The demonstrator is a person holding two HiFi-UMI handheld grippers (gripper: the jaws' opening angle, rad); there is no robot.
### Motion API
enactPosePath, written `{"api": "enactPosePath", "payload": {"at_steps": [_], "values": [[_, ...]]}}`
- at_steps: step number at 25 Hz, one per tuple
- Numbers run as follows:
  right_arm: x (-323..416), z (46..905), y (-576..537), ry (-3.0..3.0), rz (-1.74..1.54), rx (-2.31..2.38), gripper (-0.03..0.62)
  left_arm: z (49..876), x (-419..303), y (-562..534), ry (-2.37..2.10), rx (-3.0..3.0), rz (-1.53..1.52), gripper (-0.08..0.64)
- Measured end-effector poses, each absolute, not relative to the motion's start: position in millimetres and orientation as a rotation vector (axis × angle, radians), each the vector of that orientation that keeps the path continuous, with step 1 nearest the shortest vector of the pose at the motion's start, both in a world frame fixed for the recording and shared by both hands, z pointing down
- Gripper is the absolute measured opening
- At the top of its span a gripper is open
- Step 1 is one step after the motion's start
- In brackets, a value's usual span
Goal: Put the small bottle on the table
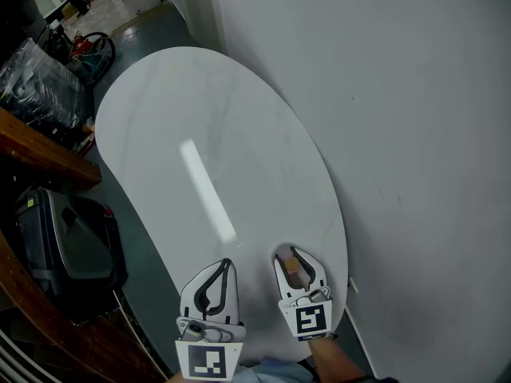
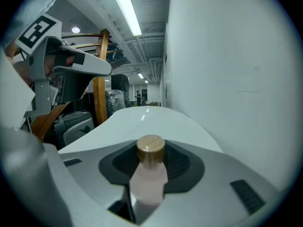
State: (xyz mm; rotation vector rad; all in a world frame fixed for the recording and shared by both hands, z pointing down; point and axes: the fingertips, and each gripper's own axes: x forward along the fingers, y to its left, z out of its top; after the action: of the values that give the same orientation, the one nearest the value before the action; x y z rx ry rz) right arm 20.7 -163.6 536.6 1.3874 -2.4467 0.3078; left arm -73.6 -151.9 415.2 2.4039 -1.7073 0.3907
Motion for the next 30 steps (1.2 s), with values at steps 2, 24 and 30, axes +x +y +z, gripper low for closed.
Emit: {"api": "enactPosePath", "payload": {"at_steps": [2, 24, 30], "values": [[19, 529, -168, -2.472, 0.237, 1.377, 0.147, 414, -74, -151, -1.718, 2.396, 0.376, 0.0], [3, 362, -162, -2.755, 0.057, 1.478, 0.011, 339, -87, -151, -1.894, 2.458, 0.093, 0.0], [-1, 326, -156, -2.821, -0.054, 1.541, 0.002, 322, -83, -145, -1.907, 2.502, 0.051, 0.0]]}}
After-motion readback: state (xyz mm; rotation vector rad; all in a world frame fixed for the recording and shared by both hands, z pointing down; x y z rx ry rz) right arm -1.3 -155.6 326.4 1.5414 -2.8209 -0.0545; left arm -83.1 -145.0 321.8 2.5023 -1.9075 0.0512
